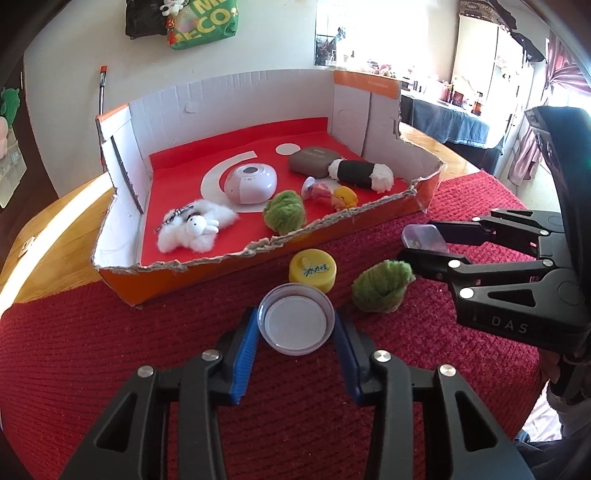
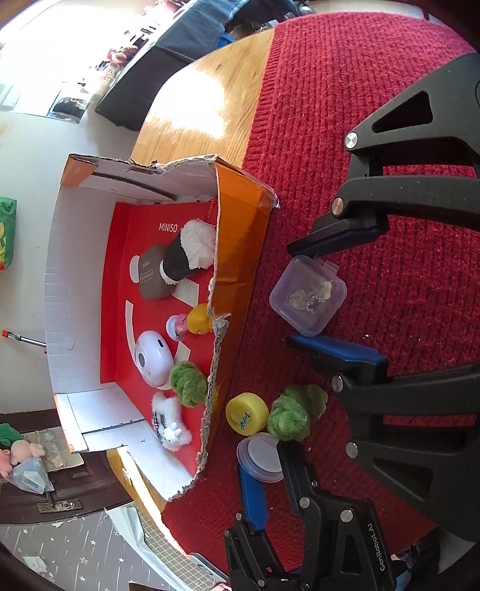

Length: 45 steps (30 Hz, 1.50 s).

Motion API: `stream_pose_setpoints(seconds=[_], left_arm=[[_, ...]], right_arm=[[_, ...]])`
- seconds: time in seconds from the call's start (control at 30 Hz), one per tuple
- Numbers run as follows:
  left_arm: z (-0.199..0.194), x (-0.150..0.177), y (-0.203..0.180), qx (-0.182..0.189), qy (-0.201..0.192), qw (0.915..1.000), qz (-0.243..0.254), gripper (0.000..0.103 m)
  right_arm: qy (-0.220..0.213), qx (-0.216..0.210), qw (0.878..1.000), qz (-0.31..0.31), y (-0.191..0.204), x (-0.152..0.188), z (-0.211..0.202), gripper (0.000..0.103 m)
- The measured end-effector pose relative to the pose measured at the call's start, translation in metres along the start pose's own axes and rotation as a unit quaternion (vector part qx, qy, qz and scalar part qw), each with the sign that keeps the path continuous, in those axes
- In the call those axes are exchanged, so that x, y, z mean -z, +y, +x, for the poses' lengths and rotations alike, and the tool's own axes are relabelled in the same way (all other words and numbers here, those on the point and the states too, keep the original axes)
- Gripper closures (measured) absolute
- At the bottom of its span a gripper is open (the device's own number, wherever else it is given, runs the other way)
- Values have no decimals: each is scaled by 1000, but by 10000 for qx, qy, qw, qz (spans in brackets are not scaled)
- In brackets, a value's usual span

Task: Organize objects
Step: 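Grasp the white round lid with the left gripper while the right grasps the clear plastic box, then carry the lid and clear box over the box interior and lower them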

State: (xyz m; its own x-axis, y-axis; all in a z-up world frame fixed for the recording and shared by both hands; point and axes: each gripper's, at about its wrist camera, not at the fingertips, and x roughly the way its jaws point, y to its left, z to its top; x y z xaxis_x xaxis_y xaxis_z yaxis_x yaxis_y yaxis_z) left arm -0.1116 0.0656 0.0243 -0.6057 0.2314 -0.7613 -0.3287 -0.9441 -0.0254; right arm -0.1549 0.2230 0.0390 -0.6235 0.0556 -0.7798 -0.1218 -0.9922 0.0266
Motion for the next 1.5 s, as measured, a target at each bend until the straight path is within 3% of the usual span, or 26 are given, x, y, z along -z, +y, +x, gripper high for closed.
stream_pose_setpoints(seconds=[0.77,1.5], left_arm=[[-48,-5,-4,-104,-604,9981,63,61],[-72,-19,6,-130,-892,9959,-20,61]], right_arm=[[-413,-14,9991,-112,12,-6,-49,62],[-701,-64,9972,-235,19,-23,-76,62]])
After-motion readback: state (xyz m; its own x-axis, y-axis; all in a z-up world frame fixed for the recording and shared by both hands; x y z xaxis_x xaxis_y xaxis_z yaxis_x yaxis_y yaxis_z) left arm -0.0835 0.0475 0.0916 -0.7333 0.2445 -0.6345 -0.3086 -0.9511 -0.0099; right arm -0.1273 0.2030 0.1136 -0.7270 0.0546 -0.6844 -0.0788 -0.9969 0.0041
